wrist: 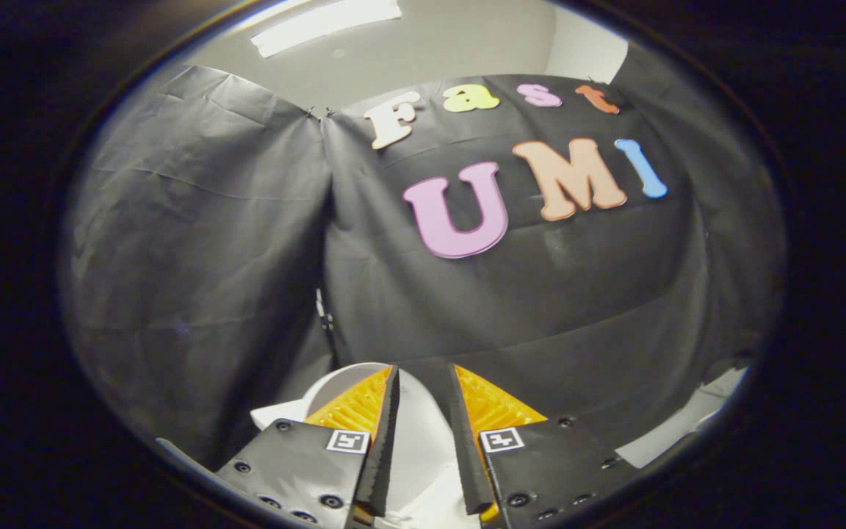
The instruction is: Open the toilet lid.
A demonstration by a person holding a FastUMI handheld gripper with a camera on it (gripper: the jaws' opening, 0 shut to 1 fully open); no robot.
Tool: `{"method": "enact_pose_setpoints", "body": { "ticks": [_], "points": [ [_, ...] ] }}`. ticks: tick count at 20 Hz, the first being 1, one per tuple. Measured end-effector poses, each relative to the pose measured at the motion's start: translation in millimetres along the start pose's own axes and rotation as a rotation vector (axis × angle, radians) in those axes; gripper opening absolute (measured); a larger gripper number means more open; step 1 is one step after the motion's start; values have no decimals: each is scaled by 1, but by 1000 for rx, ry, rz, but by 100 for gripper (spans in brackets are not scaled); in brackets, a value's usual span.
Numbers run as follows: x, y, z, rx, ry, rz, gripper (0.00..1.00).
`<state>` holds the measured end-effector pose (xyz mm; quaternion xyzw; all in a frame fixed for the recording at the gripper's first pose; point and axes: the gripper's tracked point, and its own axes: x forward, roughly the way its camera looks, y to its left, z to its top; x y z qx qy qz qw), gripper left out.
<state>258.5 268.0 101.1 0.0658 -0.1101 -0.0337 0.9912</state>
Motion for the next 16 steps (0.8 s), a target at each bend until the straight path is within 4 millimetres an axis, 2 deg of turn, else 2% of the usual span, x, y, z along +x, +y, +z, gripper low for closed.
{"method": "enact_pose_setpoints", "body": {
  "ticks": [5, 9, 13, 16],
  "points": [
    [-38, -120, 29, -52, -28, -178, 41],
    [-65, -199, 50, -67, -59, -292, 40],
    [-94, -260, 48, -45, -65, -376, 40],
    [-106, -298, 32, -2, -34, -404, 40]
  ]
}}
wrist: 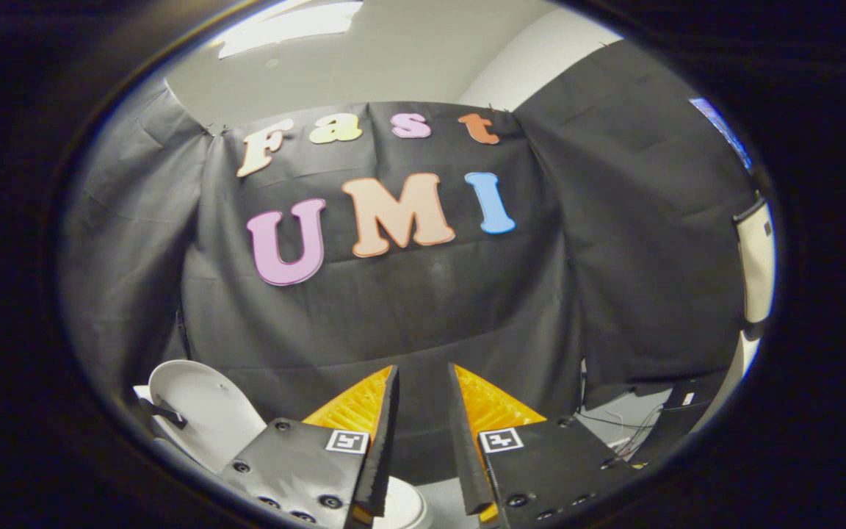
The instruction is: Open the toilet lid.
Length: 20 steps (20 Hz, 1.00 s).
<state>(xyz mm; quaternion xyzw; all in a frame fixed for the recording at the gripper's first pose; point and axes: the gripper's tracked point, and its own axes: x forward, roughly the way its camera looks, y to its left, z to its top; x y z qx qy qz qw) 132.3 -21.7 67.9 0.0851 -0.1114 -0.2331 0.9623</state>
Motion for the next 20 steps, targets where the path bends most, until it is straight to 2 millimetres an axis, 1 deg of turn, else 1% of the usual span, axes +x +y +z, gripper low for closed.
{"method": "enact_pose_setpoints", "body": {
  "ticks": [2, 4, 6, 8, 10, 11, 13, 14, 16, 20],
  "points": [
    [-3, -20, -19, 20, 56, 6, 41],
    [-9, -31, -40, 18, 126, 38, 41],
    [-19, -28, -59, -1, 210, 127, 41],
    [-28, -30, -77, -74, 302, 194, 41],
    [-39, -32, -90, -154, 380, 269, 42],
    [-45, -36, -94, -188, 401, 294, 42],
    [-50, -39, -102, -232, 436, 341, 43],
    [-52, -44, -102, -252, 442, 342, 43],
    [-57, -49, -101, -267, 440, 352, 44],
    [-65, -57, -89, -274, 400, 343, 45]
  ]
}}
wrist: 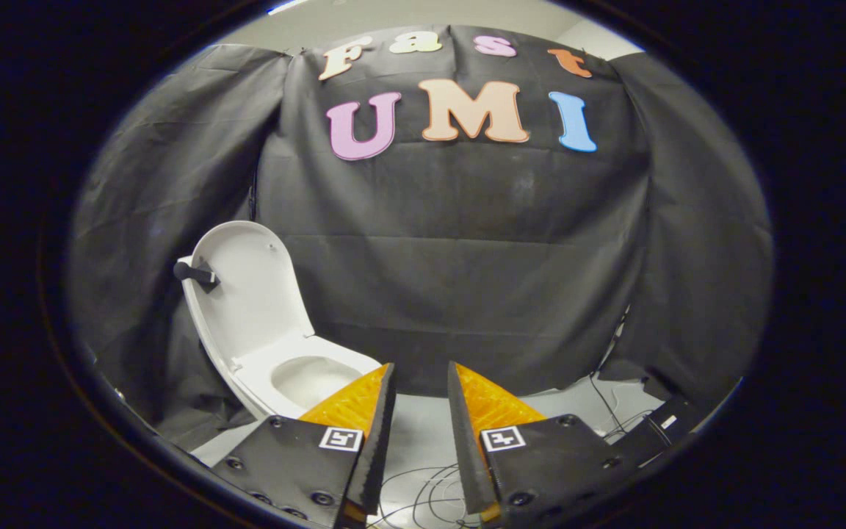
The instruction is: Open the toilet lid.
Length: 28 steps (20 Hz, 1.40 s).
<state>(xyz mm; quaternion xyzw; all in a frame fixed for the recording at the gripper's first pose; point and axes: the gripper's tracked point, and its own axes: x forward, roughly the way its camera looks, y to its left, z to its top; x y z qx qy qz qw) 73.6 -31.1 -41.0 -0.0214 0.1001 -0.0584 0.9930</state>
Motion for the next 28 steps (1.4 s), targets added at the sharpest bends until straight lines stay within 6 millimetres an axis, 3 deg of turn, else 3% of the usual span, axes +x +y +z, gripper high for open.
{"method": "enact_pose_setpoints", "body": {
  "ticks": [6, 17, 21, 26, 28],
  "points": [
    [-20, 19, 11, 23, -57, 101, 45],
    [-77, 7, 37, 125, -221, 123, 49],
    [-67, 17, 26, 59, -177, 125, 51],
    [-90, 15, 32, 37, -219, 125, 53],
    [-82, 17, 26, 44, -193, 124, 53]
  ]
}}
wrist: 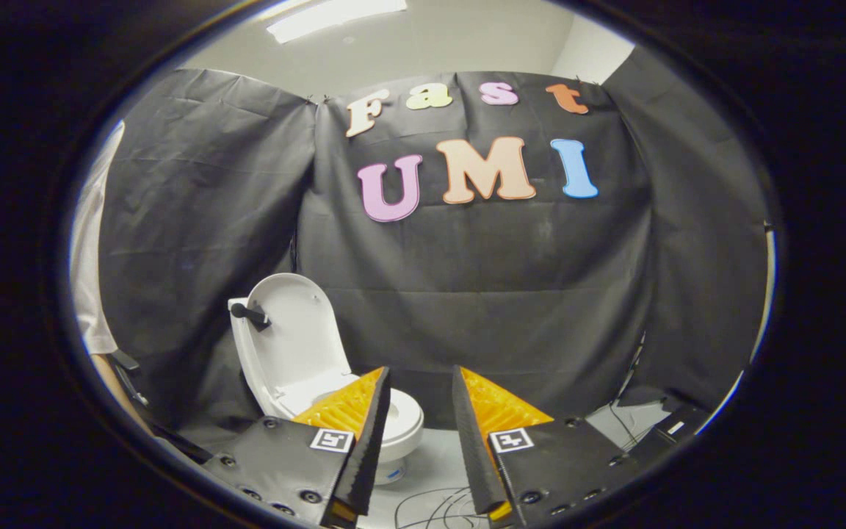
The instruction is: Open the toilet lid.
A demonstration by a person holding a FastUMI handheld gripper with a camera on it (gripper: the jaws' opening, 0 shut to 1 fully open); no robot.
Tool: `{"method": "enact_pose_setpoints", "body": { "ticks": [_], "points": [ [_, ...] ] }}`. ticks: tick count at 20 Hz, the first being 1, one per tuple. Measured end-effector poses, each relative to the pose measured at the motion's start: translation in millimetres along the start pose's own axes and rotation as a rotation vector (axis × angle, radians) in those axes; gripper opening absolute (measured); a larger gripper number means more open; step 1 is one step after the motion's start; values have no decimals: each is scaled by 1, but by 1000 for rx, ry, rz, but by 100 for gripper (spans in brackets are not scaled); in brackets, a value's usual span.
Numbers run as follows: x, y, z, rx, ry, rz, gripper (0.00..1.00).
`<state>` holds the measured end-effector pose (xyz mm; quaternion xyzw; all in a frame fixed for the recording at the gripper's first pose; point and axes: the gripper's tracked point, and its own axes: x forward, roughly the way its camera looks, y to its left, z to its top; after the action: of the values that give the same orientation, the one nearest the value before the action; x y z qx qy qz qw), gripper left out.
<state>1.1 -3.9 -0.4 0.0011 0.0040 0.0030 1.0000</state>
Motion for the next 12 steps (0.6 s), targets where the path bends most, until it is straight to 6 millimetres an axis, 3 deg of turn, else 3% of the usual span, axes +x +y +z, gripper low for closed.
{"method": "enact_pose_setpoints", "body": {
  "ticks": [2, 10, 12],
  "points": [
    [-3, -2, 0, -4, -1, -2, 53],
    [-4, 0, 2, -7, 0, -4, 96],
    [-3, 0, 2, -6, 1, -4, 99]
  ]
}}
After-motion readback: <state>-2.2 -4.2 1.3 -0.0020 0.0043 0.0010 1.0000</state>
